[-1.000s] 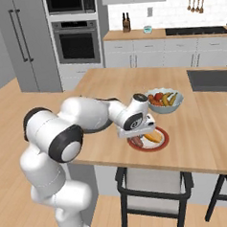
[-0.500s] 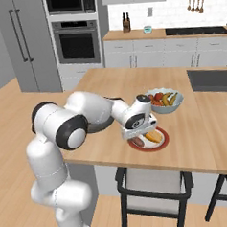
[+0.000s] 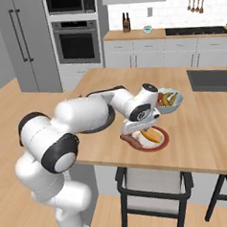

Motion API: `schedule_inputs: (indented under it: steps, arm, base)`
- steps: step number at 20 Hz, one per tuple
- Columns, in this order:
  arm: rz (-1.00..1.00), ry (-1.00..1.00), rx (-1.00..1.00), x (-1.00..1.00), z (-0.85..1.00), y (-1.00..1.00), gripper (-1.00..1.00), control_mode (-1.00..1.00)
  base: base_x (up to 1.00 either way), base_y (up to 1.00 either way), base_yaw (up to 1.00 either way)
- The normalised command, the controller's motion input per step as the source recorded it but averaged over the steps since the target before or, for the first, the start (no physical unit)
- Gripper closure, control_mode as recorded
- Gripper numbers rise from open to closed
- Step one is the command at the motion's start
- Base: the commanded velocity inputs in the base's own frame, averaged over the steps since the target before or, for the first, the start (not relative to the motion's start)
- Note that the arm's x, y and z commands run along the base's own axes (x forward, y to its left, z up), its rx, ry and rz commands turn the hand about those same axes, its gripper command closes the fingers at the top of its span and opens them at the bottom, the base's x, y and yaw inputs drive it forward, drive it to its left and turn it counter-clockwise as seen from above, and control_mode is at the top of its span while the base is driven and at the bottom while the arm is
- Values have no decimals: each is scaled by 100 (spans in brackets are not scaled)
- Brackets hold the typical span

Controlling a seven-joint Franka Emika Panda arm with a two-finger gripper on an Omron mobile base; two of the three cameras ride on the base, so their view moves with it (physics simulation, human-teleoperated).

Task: Place one bun and one sausage from the bowl on each plate.

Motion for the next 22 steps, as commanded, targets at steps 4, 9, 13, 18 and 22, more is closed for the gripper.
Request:
schedule_inputs:
  steps: [4,9,13,18,22]
  arm:
    - [-1,20,1,-47,93,100,-100,-100]
    - [-1,23,2,-24,70,100,-100,-100]
    - [-1,28,10,0,46,100,-100,-100]
    - [0,27,14,19,1,100,-100,-100]
    - [-2,5,12,42,-13,100,-100,-100]
  base:
    - [0,0,0]
    - [0,0,0]
    - [0,0,0]
    - [0,0,0]
    - [0,0,0]
